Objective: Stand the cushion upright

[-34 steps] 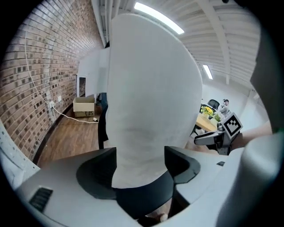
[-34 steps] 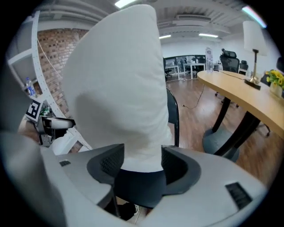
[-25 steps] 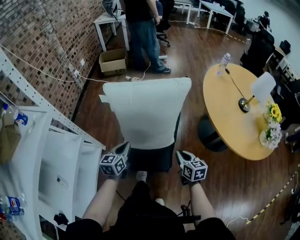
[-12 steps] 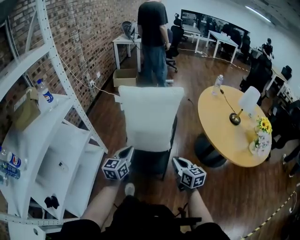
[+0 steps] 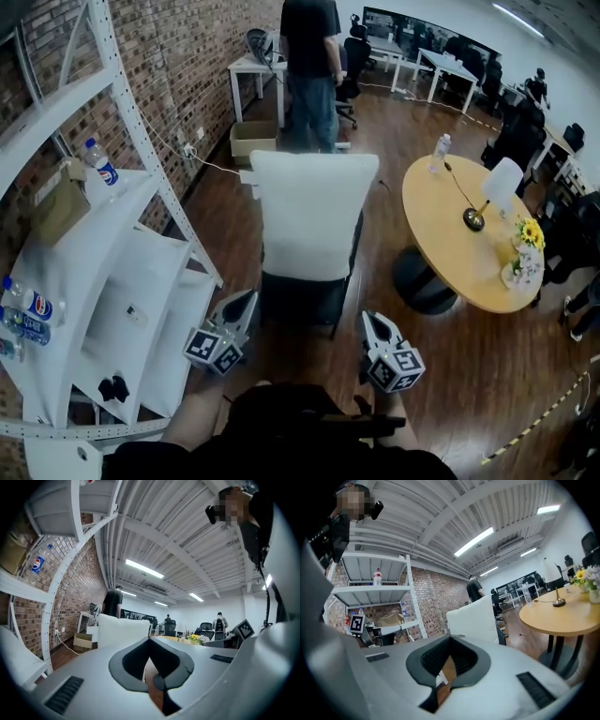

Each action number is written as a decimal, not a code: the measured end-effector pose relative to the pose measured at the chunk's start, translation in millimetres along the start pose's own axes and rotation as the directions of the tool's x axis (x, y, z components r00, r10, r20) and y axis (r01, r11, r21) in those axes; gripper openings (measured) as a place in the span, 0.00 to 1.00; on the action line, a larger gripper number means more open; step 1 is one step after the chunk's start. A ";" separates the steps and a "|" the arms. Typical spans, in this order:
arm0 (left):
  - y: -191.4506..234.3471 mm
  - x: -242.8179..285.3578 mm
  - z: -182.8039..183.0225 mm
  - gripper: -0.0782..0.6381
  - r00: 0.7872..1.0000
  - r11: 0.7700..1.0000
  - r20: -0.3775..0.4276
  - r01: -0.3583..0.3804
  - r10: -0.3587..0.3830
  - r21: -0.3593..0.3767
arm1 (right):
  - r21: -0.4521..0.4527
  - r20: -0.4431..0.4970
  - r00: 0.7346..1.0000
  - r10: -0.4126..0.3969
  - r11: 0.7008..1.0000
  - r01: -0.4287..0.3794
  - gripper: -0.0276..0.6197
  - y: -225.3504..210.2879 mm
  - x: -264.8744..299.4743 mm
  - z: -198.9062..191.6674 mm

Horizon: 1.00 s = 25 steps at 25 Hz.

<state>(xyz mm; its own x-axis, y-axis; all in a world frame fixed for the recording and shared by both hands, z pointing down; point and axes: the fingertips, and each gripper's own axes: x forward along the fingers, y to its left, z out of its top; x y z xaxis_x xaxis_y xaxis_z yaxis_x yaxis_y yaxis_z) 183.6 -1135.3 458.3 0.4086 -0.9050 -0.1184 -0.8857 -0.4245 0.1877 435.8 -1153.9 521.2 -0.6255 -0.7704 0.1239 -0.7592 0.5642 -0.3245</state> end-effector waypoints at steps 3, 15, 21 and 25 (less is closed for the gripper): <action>19.4 -23.7 15.6 0.11 0.998 0.999 0.055 -0.037 0.037 0.003 | -0.031 -0.018 0.999 -0.046 0.998 0.046 0.05 3.3 -0.8 -10.7; 48.8 -43.3 28.8 0.11 0.996 0.994 0.077 -0.057 0.050 0.093 | -0.070 -0.036 0.996 -0.086 0.994 0.083 0.05 27.3 22.4 -14.9; 53.7 -42.1 19.3 0.11 0.996 0.996 0.072 -0.054 0.049 0.070 | -0.077 -0.015 0.994 -0.107 0.991 0.106 0.05 20.6 21.7 -6.6; 63.5 -39.9 13.8 0.11 0.998 0.998 0.045 -0.039 0.036 0.059 | -0.056 0.023 0.993 -0.119 0.991 0.120 0.05 26.0 25.8 -3.3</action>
<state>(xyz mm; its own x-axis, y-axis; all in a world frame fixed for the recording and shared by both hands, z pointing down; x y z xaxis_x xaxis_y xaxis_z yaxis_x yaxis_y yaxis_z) 108.1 -1125.8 461.4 0.3663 -0.9175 -0.1552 -0.9122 -0.3869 0.1347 399.3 -1158.1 519.1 -0.5266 -0.8385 0.1401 -0.8376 0.4836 -0.2540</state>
